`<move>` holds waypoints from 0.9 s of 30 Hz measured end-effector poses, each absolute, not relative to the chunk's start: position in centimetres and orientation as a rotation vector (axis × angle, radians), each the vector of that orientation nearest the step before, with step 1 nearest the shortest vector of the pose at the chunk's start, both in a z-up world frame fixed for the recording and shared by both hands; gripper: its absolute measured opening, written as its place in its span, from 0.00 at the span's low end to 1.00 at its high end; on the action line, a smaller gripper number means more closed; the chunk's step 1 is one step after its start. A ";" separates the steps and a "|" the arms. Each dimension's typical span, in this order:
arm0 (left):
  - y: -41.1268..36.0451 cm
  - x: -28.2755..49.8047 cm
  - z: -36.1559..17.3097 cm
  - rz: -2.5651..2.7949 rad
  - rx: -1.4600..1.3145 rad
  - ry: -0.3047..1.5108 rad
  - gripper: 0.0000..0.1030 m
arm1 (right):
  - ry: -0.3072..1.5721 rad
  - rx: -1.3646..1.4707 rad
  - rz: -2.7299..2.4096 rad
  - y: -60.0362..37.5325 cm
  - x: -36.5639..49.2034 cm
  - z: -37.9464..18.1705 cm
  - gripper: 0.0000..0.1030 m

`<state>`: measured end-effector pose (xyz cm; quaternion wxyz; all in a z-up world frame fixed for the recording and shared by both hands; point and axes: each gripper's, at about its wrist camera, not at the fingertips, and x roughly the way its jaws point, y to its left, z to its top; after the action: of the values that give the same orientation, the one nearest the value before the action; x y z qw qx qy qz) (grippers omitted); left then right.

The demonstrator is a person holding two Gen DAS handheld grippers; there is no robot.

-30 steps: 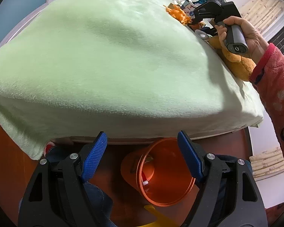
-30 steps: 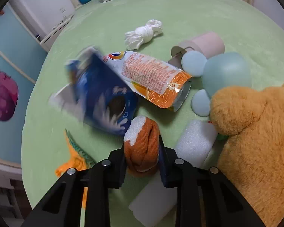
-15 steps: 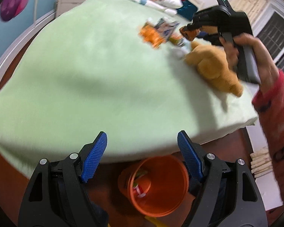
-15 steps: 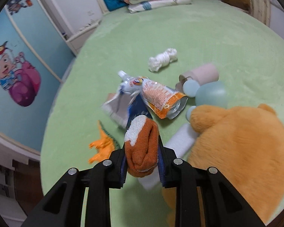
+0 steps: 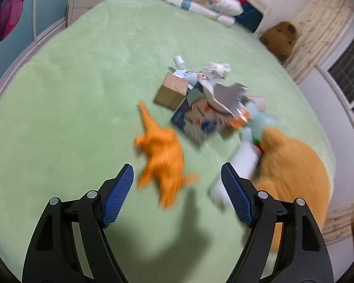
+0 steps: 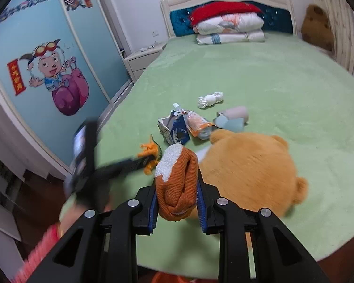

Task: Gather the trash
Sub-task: 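Grasp the orange toy dinosaur with the left gripper while the right gripper holds the sock, then carry dinosaur and sock over the orange bucket and open both grippers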

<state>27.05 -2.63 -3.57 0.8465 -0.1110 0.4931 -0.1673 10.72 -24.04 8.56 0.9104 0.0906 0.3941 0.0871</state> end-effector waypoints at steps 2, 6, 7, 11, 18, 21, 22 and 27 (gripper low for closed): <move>-3.7 29.0 -4.7 -0.282 -0.203 1.076 0.73 | 0.806 0.180 0.191 -24.6 9.5 8.3 0.26; -4.7 30.3 -6.0 -0.207 -0.158 1.105 0.66 | 0.813 0.207 0.212 -25.5 8.0 7.0 0.26; -4.8 30.3 -6.0 -0.190 -0.134 1.102 0.54 | 0.816 0.211 0.213 -25.7 7.9 6.7 0.26; -4.5 30.3 -5.9 -0.184 -0.122 1.097 0.48 | 0.817 0.219 0.215 -26.0 7.3 5.7 0.26; -3.0 28.6 -4.3 -0.235 -0.168 1.076 0.48 | 0.798 0.239 0.230 -26.0 6.2 5.2 0.26; -2.1 26.4 -2.6 -0.289 -0.182 1.033 0.48 | 0.795 0.229 0.233 -25.8 5.4 4.9 0.26; -1.8 25.1 -1.9 -0.309 -0.162 1.012 0.48 | 0.795 0.227 0.234 -25.7 5.2 4.8 0.26; -0.5 18.6 0.7 -0.429 -0.115 0.951 0.48 | 0.805 0.226 0.238 -25.5 3.7 4.2 0.26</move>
<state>18.60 -0.50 0.66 0.8655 -0.0549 0.4538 -0.2049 3.73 -25.47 4.16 0.9070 0.1094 0.3899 0.1155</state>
